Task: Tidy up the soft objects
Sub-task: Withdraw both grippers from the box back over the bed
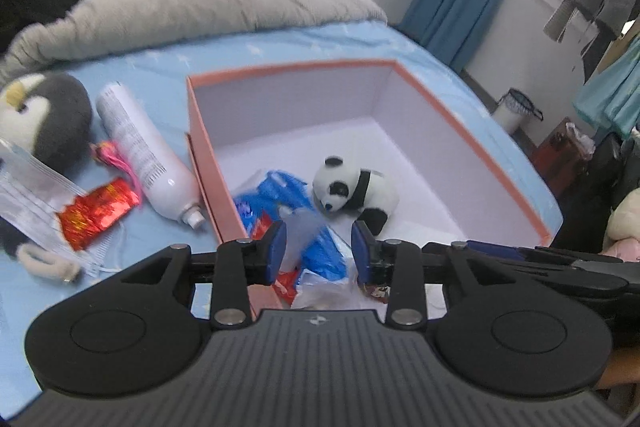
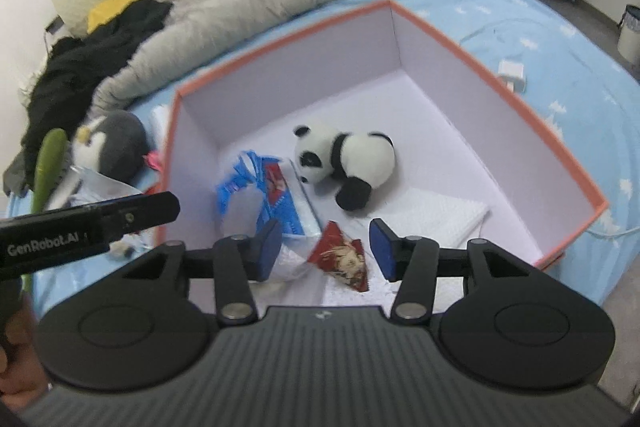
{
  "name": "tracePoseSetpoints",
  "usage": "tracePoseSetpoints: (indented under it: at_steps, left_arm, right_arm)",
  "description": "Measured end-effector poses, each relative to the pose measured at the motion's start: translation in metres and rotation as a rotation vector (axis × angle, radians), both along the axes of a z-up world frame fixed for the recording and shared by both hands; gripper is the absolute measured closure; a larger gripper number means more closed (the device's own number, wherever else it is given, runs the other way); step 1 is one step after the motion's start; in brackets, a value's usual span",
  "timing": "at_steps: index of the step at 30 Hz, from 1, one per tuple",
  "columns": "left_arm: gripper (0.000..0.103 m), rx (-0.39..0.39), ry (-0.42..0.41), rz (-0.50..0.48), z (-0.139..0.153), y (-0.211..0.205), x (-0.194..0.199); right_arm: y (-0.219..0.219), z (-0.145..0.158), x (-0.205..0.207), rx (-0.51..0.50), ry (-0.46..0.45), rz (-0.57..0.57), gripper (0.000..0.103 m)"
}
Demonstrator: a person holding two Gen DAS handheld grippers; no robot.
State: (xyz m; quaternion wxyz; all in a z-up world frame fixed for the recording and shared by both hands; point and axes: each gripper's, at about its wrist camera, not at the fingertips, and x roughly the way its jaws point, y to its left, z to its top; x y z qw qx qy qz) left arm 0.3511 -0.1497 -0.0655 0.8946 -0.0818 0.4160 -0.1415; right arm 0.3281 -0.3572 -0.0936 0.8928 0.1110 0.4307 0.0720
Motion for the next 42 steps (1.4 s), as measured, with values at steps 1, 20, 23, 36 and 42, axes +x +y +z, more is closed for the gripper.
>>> tracePoseSetpoints:
  at_steps: [1,20,23,36,42]
  left_arm:
    - [0.062,-0.002,-0.016,0.005,0.007,0.003,-0.007]
    - [0.062,-0.023,-0.227,0.156,0.089,0.087,-0.17]
    - [0.062,-0.012,-0.232,0.183,0.089,0.101,-0.193]
    - [0.062,0.012,-0.224,0.3,0.078,0.137,-0.252]
    - [0.062,0.005,-0.2,0.329,0.067,0.147,-0.264]
  right_arm:
    - [0.002,0.007,-0.006,0.002,-0.015,0.001,0.051]
    - [0.065,0.102,-0.124,0.037,-0.282,0.108,0.051]
    - [0.078,0.105,-0.14,0.04,-0.298,0.137,0.051]
    - [0.12,0.085,-0.177,0.021,-0.312,0.275,0.051]
    - [0.135,0.071,-0.194,0.012,-0.311,0.313,0.051]
